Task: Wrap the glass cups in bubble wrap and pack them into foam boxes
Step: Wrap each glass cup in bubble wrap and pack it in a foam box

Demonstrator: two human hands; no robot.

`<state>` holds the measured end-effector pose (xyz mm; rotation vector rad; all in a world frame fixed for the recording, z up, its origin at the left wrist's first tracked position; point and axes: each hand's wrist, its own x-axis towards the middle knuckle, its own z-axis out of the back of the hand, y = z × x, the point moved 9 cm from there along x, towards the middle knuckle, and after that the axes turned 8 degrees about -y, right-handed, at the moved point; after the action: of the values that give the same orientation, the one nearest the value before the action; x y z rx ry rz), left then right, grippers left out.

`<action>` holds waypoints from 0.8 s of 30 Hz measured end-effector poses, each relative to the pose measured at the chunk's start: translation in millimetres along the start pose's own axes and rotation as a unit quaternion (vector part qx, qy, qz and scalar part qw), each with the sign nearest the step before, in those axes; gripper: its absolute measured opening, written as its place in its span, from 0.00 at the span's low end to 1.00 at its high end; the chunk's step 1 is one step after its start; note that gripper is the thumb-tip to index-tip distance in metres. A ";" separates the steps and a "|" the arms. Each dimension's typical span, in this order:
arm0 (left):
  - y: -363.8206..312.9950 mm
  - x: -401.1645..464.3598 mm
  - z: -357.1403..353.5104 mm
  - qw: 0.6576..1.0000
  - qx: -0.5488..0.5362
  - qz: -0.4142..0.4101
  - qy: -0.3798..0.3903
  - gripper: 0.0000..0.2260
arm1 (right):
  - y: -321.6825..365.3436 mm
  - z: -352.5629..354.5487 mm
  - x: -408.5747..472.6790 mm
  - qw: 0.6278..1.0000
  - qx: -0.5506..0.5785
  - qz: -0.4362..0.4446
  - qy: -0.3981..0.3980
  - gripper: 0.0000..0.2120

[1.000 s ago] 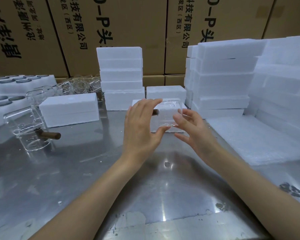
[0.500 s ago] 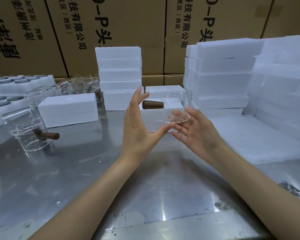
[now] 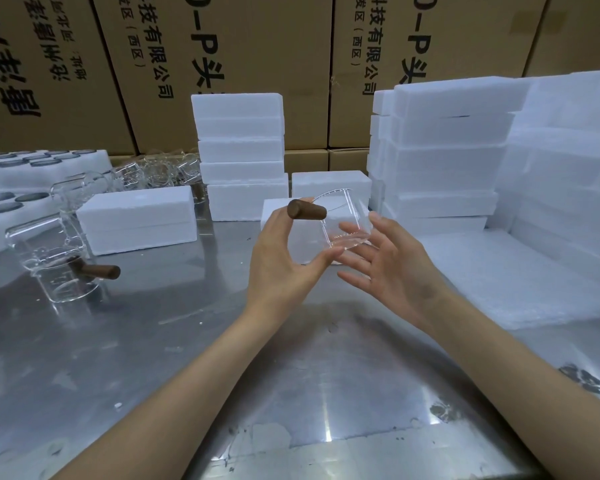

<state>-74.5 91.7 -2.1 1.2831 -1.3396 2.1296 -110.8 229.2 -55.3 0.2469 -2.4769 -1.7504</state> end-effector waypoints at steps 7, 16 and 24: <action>-10.0 1.8 2.8 0.998 0.040 -0.052 -0.009 0.17 | 5.9 1.9 2.2 0.992 -0.093 0.086 -0.018 0.28; -15.7 -2.1 -3.2 0.994 0.093 -0.054 0.017 0.27 | 2.9 7.3 6.2 0.989 -0.110 0.095 -0.035 0.26; 1.6 -4.9 -13.5 0.989 -0.055 0.108 0.081 0.36 | -0.7 2.7 5.2 0.999 -0.032 0.035 -0.010 0.25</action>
<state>-79.9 103.1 -9.1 0.9381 -1.5621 2.2087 -116.3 230.4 -57.0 0.1366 -2.4075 -1.8098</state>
